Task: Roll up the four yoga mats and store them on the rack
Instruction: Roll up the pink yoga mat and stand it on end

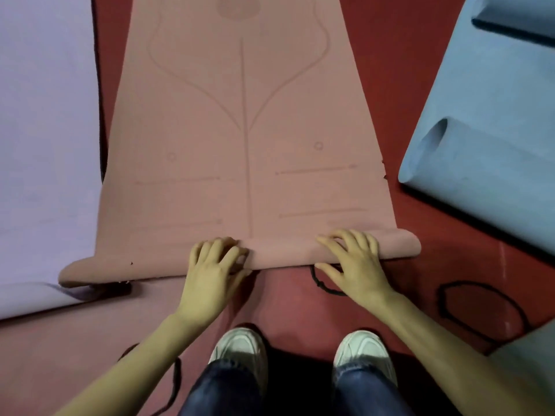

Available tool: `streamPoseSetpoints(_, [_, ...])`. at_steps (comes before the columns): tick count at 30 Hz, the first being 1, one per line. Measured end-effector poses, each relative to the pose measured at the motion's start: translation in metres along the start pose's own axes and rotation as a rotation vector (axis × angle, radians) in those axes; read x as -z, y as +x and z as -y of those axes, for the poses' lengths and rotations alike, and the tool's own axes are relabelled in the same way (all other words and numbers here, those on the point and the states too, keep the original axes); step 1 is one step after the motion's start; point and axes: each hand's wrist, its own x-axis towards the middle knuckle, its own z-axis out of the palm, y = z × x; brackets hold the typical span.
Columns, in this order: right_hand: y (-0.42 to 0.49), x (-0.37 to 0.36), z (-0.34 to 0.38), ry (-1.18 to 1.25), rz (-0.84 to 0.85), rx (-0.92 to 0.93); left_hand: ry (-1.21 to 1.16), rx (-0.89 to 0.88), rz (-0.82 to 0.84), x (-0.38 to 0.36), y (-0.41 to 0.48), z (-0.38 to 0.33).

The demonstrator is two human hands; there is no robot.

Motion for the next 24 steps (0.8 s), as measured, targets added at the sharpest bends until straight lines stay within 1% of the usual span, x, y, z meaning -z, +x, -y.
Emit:
streamPoseSetpoints(3, [-0.016,-0.011,0.008,0.065,-0.048,-0.047,-0.172,0.116,-0.004,-0.010,-0.012,-0.004])
streamPoseSetpoints(5, [-0.029,-0.018,0.014,0.064,-0.055,-0.027,-0.198,0.159,0.030,-0.019,-0.025,-0.005])
streamPoseSetpoints(11, [-0.040,-0.026,0.012,0.043,-0.077,0.042,-0.206,0.147,0.076,-0.028,-0.044,-0.003])
streamPoseSetpoints(14, [-0.042,-0.025,0.005,0.022,-0.030,0.085,-0.224,0.171,0.096,-0.026,-0.042,-0.003])
streamPoseSetpoints(17, [-0.048,-0.020,0.001,0.032,0.028,0.073,-0.339,0.202,0.166,-0.021,-0.040,0.000])
streamPoseSetpoints(19, [-0.058,-0.015,0.000,0.050,0.035,0.036,-0.472,0.216,0.223,-0.016,-0.039,0.002])
streamPoseSetpoints(21, [-0.067,-0.014,-0.001,0.045,0.041,0.015,-0.553,0.201,0.266,-0.013,-0.042,0.003])
streamPoseSetpoints(24, [-0.066,-0.014,-0.003,0.076,0.066,-0.010,-0.553,0.202,0.240,-0.018,-0.051,0.001])
